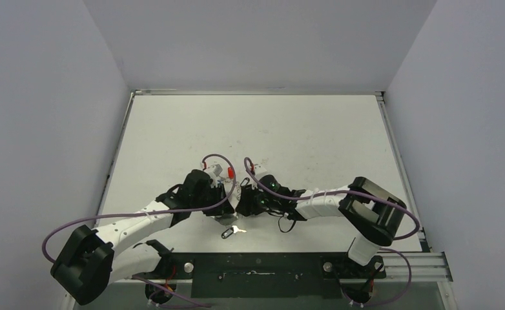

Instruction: Put the keys on the keyring

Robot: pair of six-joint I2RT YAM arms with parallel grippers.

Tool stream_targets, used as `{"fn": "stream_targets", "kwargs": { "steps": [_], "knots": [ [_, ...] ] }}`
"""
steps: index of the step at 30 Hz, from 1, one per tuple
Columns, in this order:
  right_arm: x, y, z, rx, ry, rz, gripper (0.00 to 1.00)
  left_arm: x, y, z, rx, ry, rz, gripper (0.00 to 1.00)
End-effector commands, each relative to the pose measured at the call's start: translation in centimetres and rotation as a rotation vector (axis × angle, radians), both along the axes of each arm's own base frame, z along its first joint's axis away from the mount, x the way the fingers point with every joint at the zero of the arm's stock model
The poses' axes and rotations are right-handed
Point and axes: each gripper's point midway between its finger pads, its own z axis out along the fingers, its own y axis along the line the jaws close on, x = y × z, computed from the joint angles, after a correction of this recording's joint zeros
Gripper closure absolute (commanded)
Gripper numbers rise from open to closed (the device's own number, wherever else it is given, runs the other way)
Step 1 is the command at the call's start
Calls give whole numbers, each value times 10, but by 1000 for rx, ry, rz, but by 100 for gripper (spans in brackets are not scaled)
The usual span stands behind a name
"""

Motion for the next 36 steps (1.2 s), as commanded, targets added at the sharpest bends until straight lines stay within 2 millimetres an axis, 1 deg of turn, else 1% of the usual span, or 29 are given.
{"fn": "stream_targets", "kwargs": {
  "steps": [1,2,6,13,20,23,27,34,36],
  "knots": [
    [5,16,14,130,20,10,60,6,-3,-1,4,-50,-15,75],
    [4,17,13,142,33,19,60,5,-3,-3,8,-47,-17,76],
    [-1,22,9,182,82,47,70,3,-1,-5,17,-44,-17,77],
    [-13,28,14,259,124,86,82,3,6,0,31,-73,1,77],
    [-19,25,15,260,129,105,80,2,13,3,49,-88,19,76],
    [-19,25,14,252,127,112,77,3,14,4,50,-92,22,76],
    [-20,24,14,225,119,118,77,2,15,4,56,-90,23,76],
    [-23,24,28,220,105,134,76,2,16,6,61,-94,23,76],
    [-24,26,31,224,102,138,79,2,16,6,62,-93,24,76]
  ]
}}
